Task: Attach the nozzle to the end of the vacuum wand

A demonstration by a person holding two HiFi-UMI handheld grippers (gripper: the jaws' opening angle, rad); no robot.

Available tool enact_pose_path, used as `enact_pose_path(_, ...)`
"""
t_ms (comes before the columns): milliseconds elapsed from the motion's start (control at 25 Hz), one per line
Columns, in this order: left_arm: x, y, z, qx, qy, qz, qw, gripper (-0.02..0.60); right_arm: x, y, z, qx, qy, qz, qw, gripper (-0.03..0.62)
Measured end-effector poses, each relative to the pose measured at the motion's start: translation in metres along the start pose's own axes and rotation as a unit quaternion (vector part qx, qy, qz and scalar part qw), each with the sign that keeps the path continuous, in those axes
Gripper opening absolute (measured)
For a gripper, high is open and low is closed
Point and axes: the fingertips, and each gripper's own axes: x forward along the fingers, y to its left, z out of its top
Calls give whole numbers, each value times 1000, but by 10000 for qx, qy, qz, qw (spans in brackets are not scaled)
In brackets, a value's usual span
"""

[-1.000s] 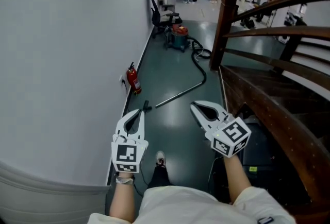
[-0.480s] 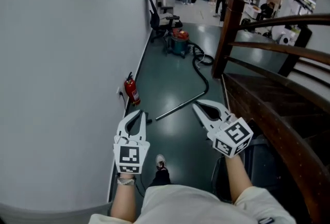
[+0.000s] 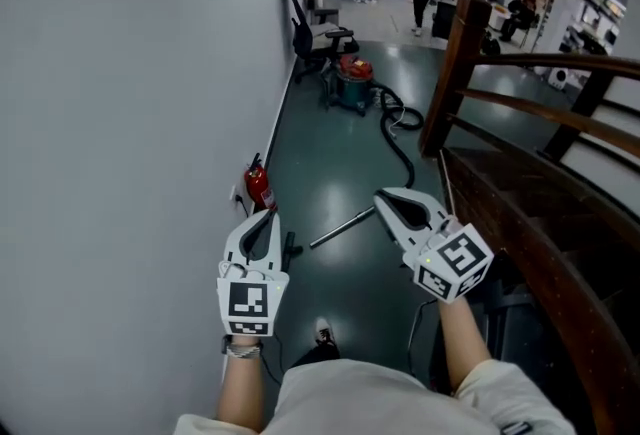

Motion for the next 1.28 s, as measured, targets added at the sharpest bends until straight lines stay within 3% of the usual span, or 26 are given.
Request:
enact_pose_path(280,37,32,-19,-42,89,24,9999,0,43,-23,-12,-82,206,52,9997,29)
enact_pose_path(880,111,90,-54,45,266,-58,9996,0,139,-60,-28,-215,125,115,9996,29)
enact_pose_path(1280,142,109,-72,36,388,-101,9992,0,171,-76,-42,-330,256,169,9990,29)
